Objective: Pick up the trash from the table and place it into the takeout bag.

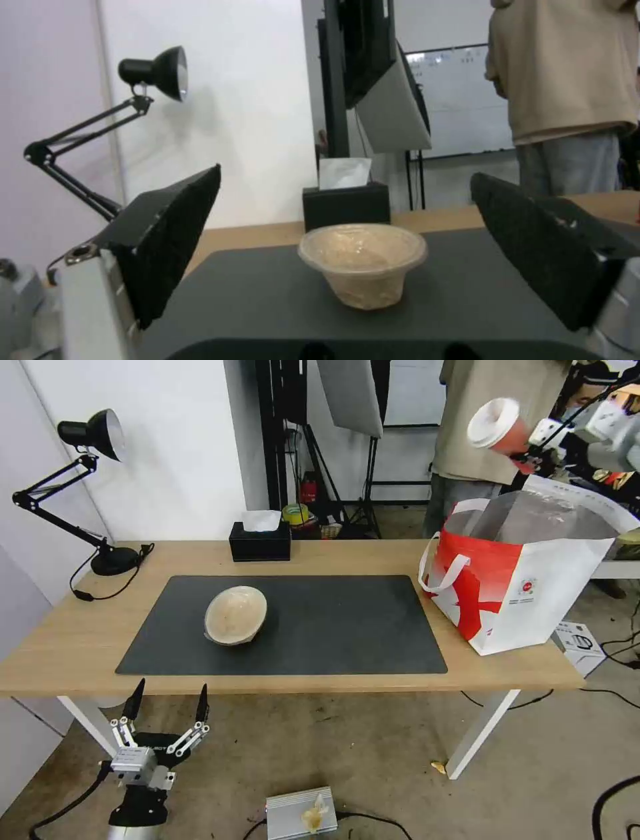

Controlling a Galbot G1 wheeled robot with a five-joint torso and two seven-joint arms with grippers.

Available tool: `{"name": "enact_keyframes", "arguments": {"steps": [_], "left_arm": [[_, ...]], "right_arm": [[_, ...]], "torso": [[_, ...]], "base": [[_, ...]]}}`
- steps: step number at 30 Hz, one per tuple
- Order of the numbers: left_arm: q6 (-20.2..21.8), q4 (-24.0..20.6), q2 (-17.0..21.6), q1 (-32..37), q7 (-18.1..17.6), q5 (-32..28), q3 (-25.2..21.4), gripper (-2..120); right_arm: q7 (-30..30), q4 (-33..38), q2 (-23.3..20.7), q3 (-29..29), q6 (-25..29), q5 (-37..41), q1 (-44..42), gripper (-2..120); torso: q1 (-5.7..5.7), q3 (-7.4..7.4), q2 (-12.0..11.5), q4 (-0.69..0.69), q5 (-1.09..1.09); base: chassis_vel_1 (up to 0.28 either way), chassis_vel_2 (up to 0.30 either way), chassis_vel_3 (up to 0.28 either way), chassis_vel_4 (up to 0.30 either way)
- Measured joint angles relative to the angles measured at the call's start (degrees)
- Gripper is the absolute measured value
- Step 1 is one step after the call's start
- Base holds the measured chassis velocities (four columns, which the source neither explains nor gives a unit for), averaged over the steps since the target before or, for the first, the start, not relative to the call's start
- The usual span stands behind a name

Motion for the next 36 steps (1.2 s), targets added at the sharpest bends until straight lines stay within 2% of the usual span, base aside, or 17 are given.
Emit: {"name": "enact_keyframes", "arguments": {"steps": [6,11,17,23,36], "left_arm": [[-0.1,0.1,-0.2,-0.1,0.0,-0.2,-0.5,100],[-0.4,0.3,-0.1,0.0,0.0,-0.3,-0.7,100],[-1.1,1.2,0.1,0.1,0.1,-0.5,-1.1,100],[-1.3,1.5,0.2,0.2,0.3,-0.5,-0.7,100],[-1.6,2.0,0.4,0.3,0.3,-0.6,-1.0,100]], "right_arm": [[-2.5,-4.3,2.8,-0.5,4.5,-7.3,0.4,5],[-3.0,-7.1,3.4,-0.9,7.0,-10.4,0.4,5],[-6.4,-11.4,3.9,-0.7,13.4,-14.6,0.5,5],[-7.5,-13.9,4.5,0.2,16.2,-17.9,1.2,5],[-7.5,-18.4,5.5,1.1,17.9,-20.3,1.6,5]], "torso": [[0.00,0.00,0.0,0.00,0.00],[0.00,0.00,0.0,-0.01,0.00],[0.00,0.00,0.0,-0.02,0.02],[0.00,-0.01,0.0,-0.01,0.00],[0.00,0.00,0.0,-0.01,0.01]], "base": [[0.000,0.000,0.000,0.000],[0.000,0.000,0.000,0.000],[0.000,0.000,0.000,0.000],[0.000,0.000,0.000,0.000],[0.000,0.000,0.000,0.000]]}}
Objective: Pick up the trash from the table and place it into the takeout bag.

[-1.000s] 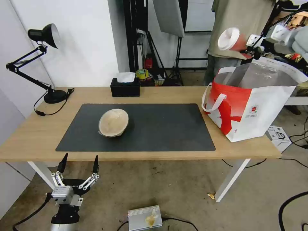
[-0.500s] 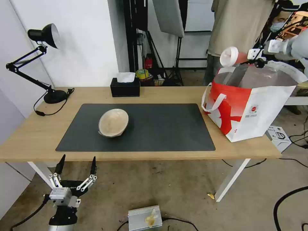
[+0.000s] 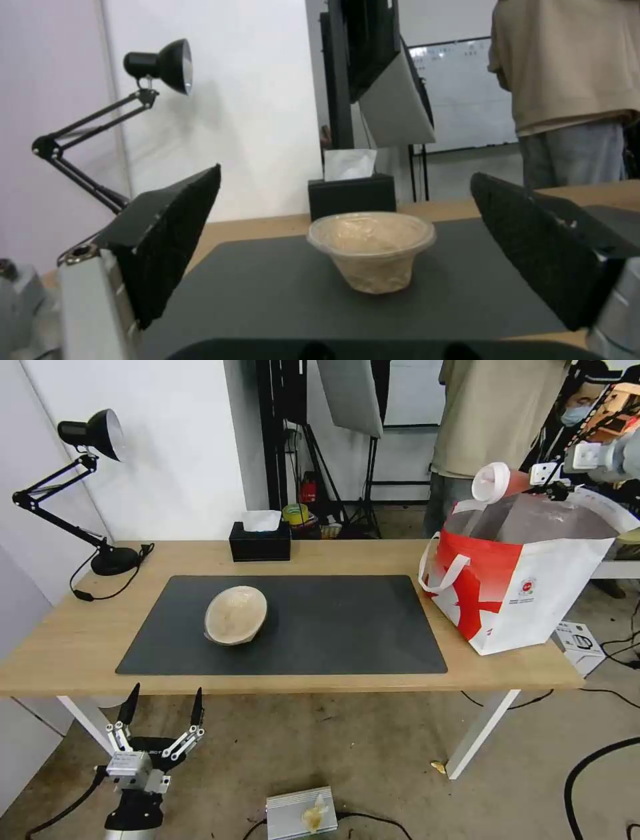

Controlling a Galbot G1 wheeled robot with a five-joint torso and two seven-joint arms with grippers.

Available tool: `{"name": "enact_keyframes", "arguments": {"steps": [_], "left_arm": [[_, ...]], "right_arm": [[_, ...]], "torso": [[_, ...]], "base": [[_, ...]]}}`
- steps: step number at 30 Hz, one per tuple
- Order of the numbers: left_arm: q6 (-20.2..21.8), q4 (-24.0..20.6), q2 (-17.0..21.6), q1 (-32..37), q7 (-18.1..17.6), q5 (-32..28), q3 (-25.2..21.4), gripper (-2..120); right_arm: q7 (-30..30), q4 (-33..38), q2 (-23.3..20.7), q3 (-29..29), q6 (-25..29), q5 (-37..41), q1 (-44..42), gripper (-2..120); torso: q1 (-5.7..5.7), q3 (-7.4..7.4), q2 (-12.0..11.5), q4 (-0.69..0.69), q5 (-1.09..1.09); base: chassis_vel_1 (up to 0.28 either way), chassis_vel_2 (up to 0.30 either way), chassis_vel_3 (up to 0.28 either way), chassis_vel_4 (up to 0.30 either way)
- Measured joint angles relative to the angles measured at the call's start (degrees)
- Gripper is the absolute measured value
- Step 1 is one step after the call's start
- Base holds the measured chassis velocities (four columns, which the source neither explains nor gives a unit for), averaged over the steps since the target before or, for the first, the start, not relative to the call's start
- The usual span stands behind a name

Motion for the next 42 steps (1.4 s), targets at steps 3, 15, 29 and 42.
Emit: {"name": "enact_keyframes", "arguments": {"steps": [3,15,29,42], "left_arm": [[-0.1,0.1,-0.1,0.1,0.0,0.0,-0.1,100],[-0.9,0.7,-0.2,0.4,0.0,-0.5,-0.8,100],[-0.9,0.7,-0.2,0.4,0.0,-0.6,-0.9,100],[-0.9,0.7,-0.2,0.5,0.0,-0.5,-1.0,100]], "right_arm": [[0.3,-0.5,0.3,0.2,0.1,-0.5,-0.1,5],[1.1,-3.1,1.7,2.3,1.1,-5.0,-1.8,5],[1.7,-3.0,1.6,3.4,1.1,-6.6,-3.4,39],[1.9,-2.2,0.7,4.4,0.9,-6.1,-4.5,86]], "torso": [[0.00,0.00,0.0,0.00,-0.01],[0.00,0.00,0.0,0.00,0.00],[0.00,0.00,0.0,0.01,0.00],[0.00,0.00,0.0,0.01,0.00]], "base": [[0.000,0.000,0.000,0.000],[0.000,0.000,0.000,0.000],[0.000,0.000,0.000,0.000],[0.000,0.000,0.000,0.000]]}}
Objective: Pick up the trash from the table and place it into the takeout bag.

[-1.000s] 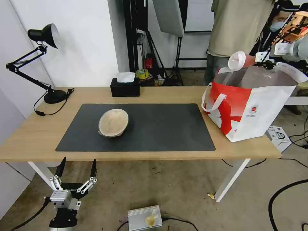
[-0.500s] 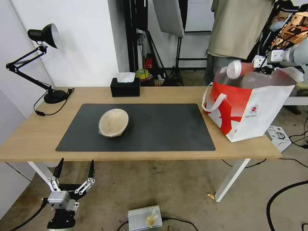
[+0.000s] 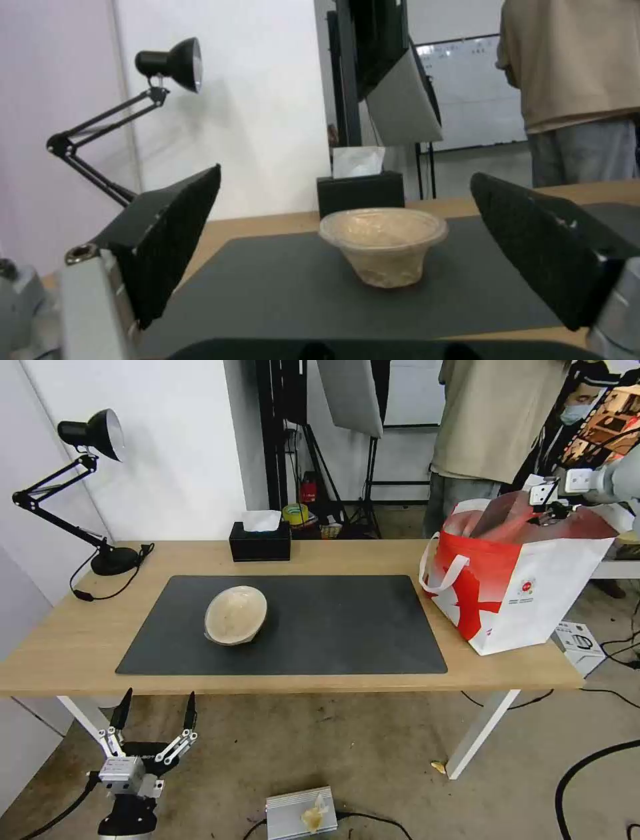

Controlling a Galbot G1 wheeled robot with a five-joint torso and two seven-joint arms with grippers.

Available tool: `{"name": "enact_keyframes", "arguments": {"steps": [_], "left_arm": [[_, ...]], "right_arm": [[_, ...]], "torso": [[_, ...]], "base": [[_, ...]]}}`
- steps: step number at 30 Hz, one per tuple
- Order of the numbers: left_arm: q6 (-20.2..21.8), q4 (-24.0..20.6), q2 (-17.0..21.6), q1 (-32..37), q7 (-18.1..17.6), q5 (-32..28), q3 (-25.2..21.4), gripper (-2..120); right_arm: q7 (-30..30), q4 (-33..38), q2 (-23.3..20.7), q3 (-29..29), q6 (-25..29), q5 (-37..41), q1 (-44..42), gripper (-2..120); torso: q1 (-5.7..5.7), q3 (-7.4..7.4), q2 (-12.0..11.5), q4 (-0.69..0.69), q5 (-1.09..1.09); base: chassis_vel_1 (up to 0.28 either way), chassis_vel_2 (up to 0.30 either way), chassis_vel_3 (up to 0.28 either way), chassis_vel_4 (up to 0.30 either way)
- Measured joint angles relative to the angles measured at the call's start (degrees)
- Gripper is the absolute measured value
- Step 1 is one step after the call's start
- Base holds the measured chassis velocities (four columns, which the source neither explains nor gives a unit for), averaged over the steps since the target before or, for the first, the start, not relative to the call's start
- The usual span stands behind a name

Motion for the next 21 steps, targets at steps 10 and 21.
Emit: {"name": "enact_keyframes", "arguments": {"steps": [10,21], "left_arm": [[0.0,-0.2,0.2,0.2,0.0,0.2,-0.3,100],[0.1,-0.2,-0.6,0.2,0.1,0.2,-0.8,100]], "right_arm": [[0.2,2.7,-1.4,0.2,-1.3,4.6,-0.2,100],[0.3,12.3,-6.0,0.4,-6.3,14.4,0.5,100]], "torso": [[0.00,0.00,0.0,0.00,0.00],[0.00,0.00,0.0,0.01,0.00]], "base": [[0.000,0.000,0.000,0.000],[0.000,0.000,0.000,0.000]]}}
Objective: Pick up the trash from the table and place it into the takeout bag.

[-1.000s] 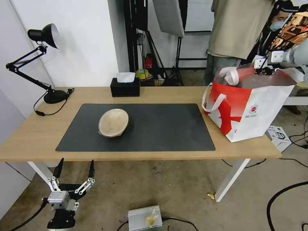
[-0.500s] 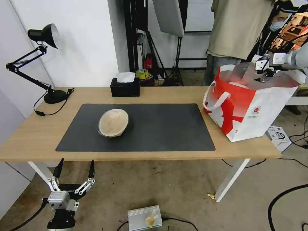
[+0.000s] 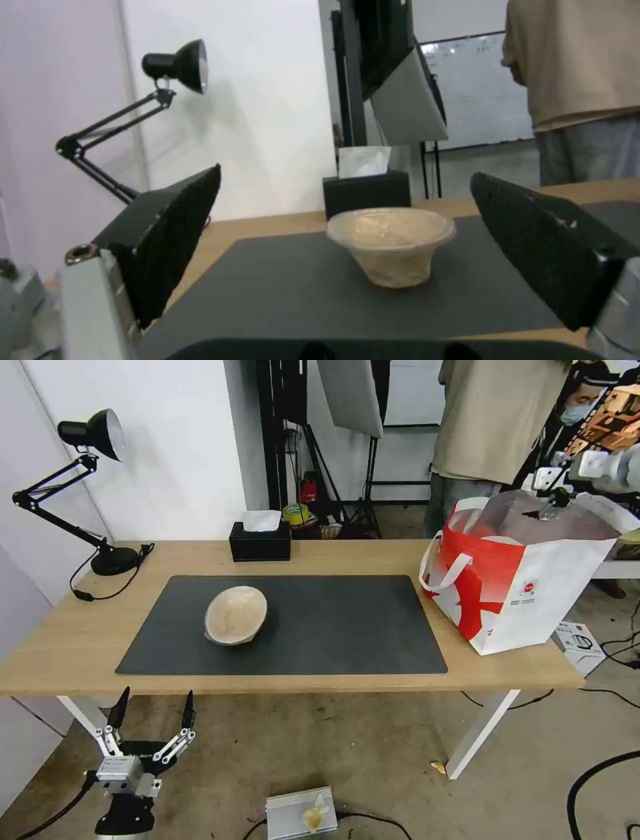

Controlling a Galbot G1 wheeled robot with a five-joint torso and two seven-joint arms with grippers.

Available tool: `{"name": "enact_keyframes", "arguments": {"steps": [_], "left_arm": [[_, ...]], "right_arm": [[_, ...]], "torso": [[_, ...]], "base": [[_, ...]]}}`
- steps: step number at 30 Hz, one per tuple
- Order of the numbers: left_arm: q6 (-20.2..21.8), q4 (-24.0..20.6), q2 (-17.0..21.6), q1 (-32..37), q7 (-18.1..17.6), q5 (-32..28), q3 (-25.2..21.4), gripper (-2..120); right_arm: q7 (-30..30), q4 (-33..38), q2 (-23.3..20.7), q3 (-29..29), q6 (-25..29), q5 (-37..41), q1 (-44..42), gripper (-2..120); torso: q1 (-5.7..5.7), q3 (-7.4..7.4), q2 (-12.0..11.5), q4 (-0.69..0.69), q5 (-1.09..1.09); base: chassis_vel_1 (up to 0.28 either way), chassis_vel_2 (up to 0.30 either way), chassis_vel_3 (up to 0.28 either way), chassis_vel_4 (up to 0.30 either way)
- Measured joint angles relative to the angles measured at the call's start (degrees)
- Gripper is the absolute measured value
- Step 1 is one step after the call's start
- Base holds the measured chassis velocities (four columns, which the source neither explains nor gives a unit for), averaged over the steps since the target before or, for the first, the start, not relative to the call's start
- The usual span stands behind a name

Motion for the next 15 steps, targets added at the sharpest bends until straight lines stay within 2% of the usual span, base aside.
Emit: {"name": "enact_keyframes", "arguments": {"steps": [3,4,7,9,12,13,14,15], "left_arm": [[0.0,0.0,0.0,0.2,0.0,0.0,-0.4,100],[0.0,0.0,0.0,0.2,0.0,0.0,-0.4,100],[0.0,-0.1,0.3,0.1,0.0,0.0,-0.6,100],[0.0,-0.2,0.3,0.1,0.0,0.0,-0.7,100],[0.3,-0.4,0.5,-0.2,0.0,0.0,-0.8,100],[0.4,-0.4,0.5,-0.3,0.0,0.0,-0.7,100],[0.5,-0.5,0.5,-0.4,0.0,0.0,-0.7,100],[0.5,-0.5,0.5,-0.4,0.0,0.0,-0.7,100]], "right_arm": [[0.8,7.1,-3.3,1.5,-4.9,7.4,-1.4,100],[0.8,7.1,-3.3,1.5,-4.9,7.4,-1.4,100],[2.7,15.1,-7.2,4.2,-10.4,16.1,-4.4,100],[3.2,16.5,-7.9,4.8,-11.4,17.6,-5.1,100],[9.2,25.7,-11.2,9.0,-15.9,27.8,-10.5,100],[10.4,26.9,-11.5,9.8,-16.1,29.3,-11.9,100],[14.7,30.9,-12.3,12.5,-16.3,34.8,-16.7,100],[14.7,30.9,-12.3,12.5,-16.3,34.8,-16.7,100]], "torso": [[-0.01,-0.01,0.0,-0.02,0.00],[-0.01,-0.01,0.0,-0.02,0.00],[0.00,-0.01,0.0,-0.02,0.00],[-0.01,-0.01,0.0,-0.02,0.00],[-0.01,-0.01,0.0,-0.02,-0.01],[-0.01,-0.02,0.0,-0.02,-0.03],[-0.01,-0.01,0.0,-0.02,-0.03],[-0.01,-0.01,0.0,-0.02,-0.03]], "base": [[0.000,0.000,0.000,0.000],[0.000,0.000,0.000,0.000],[0.000,0.000,0.000,0.000],[0.000,0.000,0.000,0.000],[0.000,0.000,0.000,0.000],[0.000,0.000,0.000,0.000],[0.000,0.000,0.000,0.000],[0.000,0.000,0.000,0.000]]}}
